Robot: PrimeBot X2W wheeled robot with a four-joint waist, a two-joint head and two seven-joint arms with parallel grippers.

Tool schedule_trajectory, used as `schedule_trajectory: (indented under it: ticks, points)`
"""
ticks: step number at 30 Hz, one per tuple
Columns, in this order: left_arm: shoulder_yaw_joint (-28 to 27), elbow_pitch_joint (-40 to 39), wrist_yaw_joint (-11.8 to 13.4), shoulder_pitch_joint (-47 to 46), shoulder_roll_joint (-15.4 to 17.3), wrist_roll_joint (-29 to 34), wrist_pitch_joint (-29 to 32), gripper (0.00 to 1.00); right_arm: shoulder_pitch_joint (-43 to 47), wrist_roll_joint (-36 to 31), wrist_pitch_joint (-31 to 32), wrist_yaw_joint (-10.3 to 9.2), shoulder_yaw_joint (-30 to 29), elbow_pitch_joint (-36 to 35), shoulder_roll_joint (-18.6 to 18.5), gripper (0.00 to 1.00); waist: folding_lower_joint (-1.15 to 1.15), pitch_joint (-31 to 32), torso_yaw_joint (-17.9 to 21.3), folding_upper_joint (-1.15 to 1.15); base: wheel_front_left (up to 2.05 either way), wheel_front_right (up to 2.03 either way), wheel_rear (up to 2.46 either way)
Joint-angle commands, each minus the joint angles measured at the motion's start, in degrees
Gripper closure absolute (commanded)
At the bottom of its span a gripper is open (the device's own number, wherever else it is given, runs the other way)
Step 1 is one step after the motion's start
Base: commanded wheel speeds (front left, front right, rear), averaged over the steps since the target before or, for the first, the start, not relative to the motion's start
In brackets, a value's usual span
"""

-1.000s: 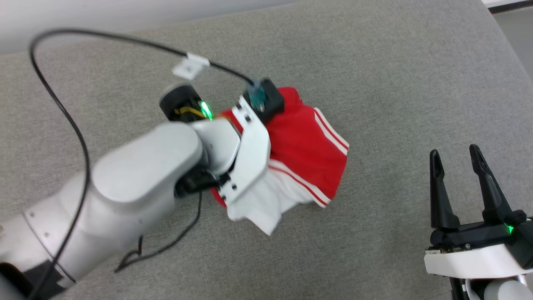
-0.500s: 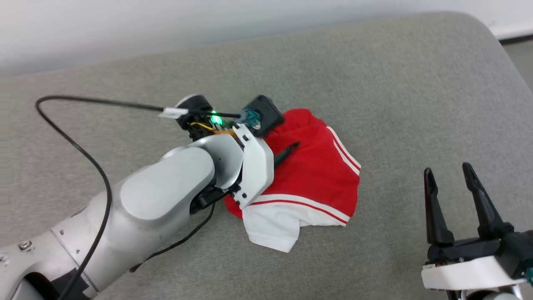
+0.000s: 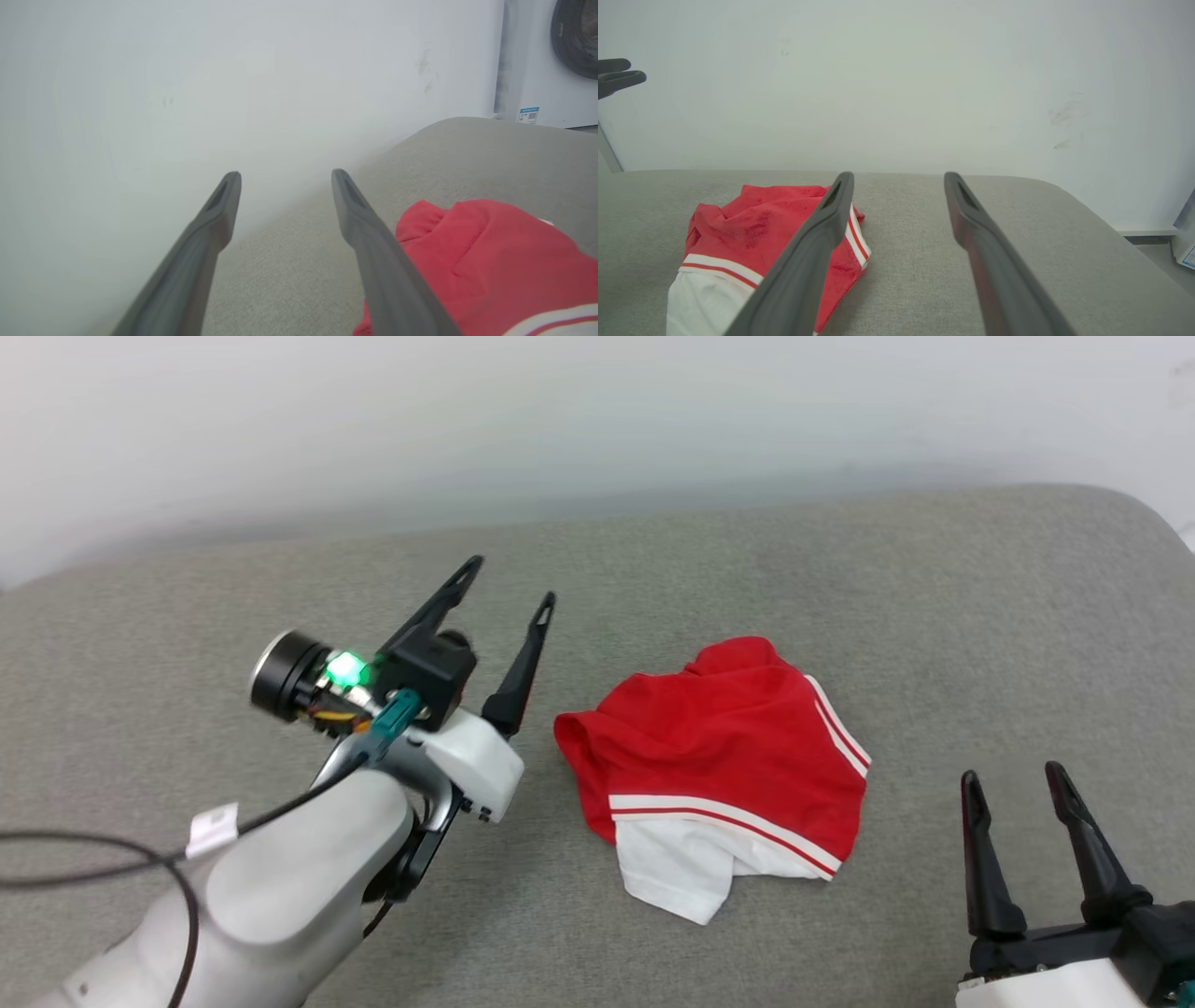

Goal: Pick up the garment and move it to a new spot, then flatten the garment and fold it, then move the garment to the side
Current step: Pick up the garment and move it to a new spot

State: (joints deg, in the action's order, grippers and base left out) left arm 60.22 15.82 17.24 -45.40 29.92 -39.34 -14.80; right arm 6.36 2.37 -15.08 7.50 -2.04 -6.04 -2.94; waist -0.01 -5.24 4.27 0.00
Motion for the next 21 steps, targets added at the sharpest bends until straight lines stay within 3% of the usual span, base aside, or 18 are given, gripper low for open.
schedule_trajectory:
  ticks: [1, 6, 10, 16, 21]
  points:
    - [-1.1, -1.1, 1.5, 1.8, 0.3, 0.6, -0.3, 0.0, 0.7, 0.0, -0.1, -0.02, 0.1, 0.0, 0.1, 0.0, 0.01, 1.1, -1.3, 0.0, 0.0, 0.0, 0.0]
    - [-8.9, -7.8, 8.2, 9.7, 1.7, 4.4, -0.4, 0.0, 1.5, 0.5, -0.1, -0.03, -0.3, 0.1, 0.1, 0.0, 0.01, 2.4, -2.7, 0.0, 0.0, 0.0, 0.0]
    - [-14.7, -12.3, 11.3, 17.0, 2.1, 7.9, -0.4, 0.0, 2.4, 0.7, -0.1, -0.03, -0.4, 0.1, 0.1, 0.0, 0.01, 3.6, -3.4, 0.0, 0.0, 0.0, 0.0]
    - [-22.7, -16.7, 13.6, 27.8, 0.4, 12.2, -0.4, 0.0, 3.2, 1.5, -0.1, -0.03, -0.9, 0.0, 0.1, 0.0, 0.01, 4.5, -4.0, 0.0, 0.0, 0.0, 0.0]
    - [-27.6, -18.1, 12.0, 35.3, -2.5, 15.2, -0.4, 0.0, 3.8, 2.7, -0.1, -0.03, -1.3, 0.3, 0.1, 0.0, 0.01, 5.1, -4.5, 0.0, 0.0, 0.0, 0.0]
